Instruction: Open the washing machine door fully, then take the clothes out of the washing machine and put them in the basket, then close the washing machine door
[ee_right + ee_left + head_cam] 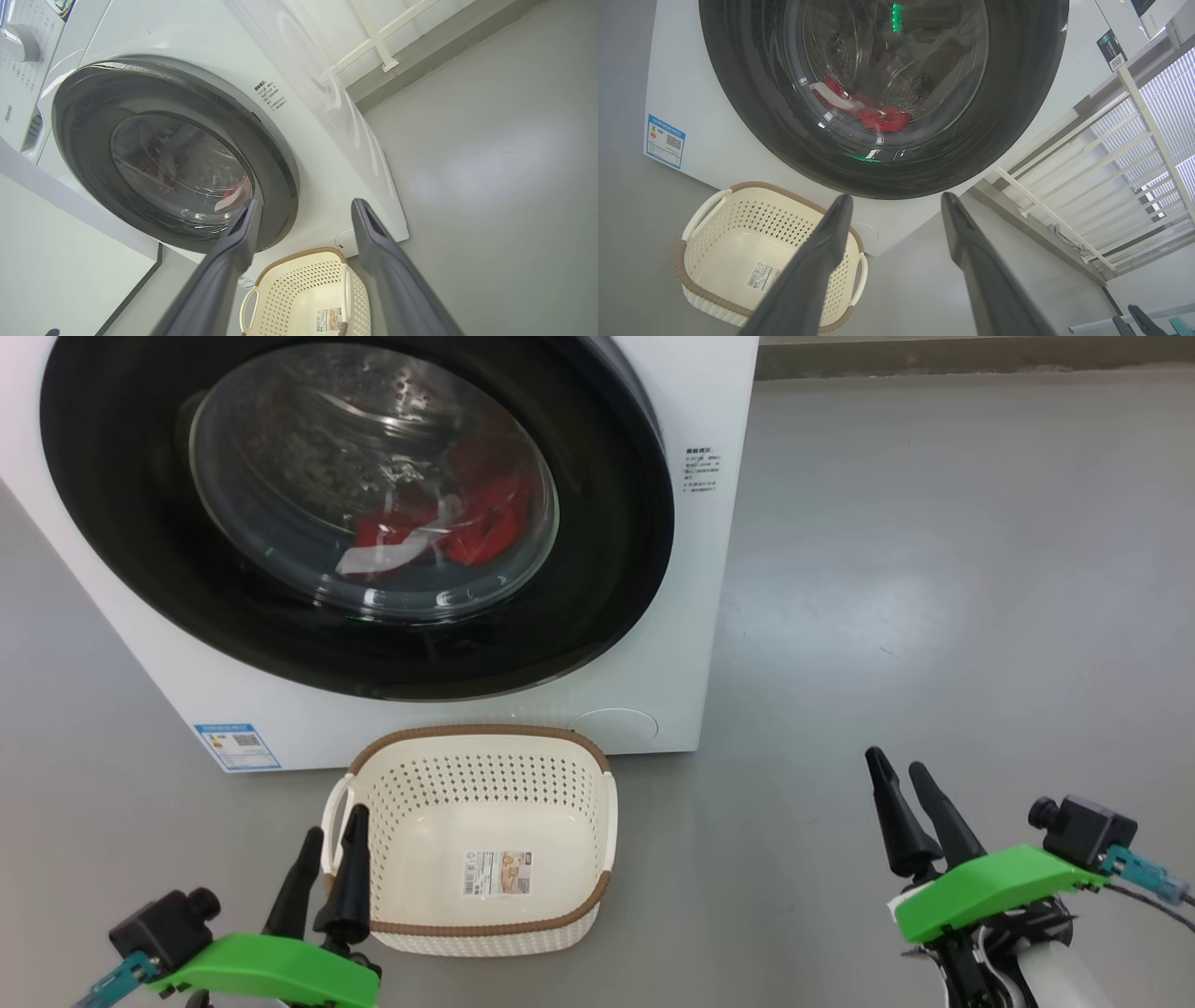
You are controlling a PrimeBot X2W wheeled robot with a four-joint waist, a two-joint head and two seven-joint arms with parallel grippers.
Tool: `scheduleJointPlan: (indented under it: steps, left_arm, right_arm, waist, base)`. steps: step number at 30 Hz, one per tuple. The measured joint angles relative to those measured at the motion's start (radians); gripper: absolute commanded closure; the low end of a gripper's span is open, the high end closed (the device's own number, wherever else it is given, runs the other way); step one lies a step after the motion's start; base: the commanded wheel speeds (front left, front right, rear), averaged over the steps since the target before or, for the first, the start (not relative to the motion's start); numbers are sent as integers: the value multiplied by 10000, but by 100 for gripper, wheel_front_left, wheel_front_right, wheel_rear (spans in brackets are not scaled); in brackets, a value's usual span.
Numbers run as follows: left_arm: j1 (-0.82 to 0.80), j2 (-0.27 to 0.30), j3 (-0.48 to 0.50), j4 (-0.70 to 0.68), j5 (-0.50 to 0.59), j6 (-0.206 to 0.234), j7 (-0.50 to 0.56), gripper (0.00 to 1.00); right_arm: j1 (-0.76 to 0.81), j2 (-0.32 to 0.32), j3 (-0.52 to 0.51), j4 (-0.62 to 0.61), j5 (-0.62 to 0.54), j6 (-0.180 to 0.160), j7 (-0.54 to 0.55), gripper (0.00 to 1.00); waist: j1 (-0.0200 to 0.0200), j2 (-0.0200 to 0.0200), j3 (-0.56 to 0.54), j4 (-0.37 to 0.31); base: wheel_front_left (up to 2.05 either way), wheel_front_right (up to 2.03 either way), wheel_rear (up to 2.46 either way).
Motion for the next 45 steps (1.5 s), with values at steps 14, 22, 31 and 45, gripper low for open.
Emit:
scheduleJointPlan:
  steps: [14,22,31,45]
  left_arm:
    - [-328,2,-130,-21,1444,86,-466,0]
    - [-568,4,-219,-19,2334,163,-698,0]
    - [-710,4,-353,88,3277,163,-955,0]
    - [-976,6,-593,263,4765,163,-1352,0]
  right_arm:
    - [-426,-48,284,56,-1666,0,-420,0]
    - [-610,-67,291,65,-2518,0,-642,0]
    - [-952,-102,383,117,-3545,0,-911,0]
    - [-1162,-173,640,224,-5112,0,-1321,0]
  waist:
    - [0,0,0,-1]
    - [0,0,62,7]
    - [0,0,30,5]
    - [0,0,38,43]
  base:
    - [0,0,0]
    - [0,0,0]
    - [0,0,0]
    - [0,0,0]
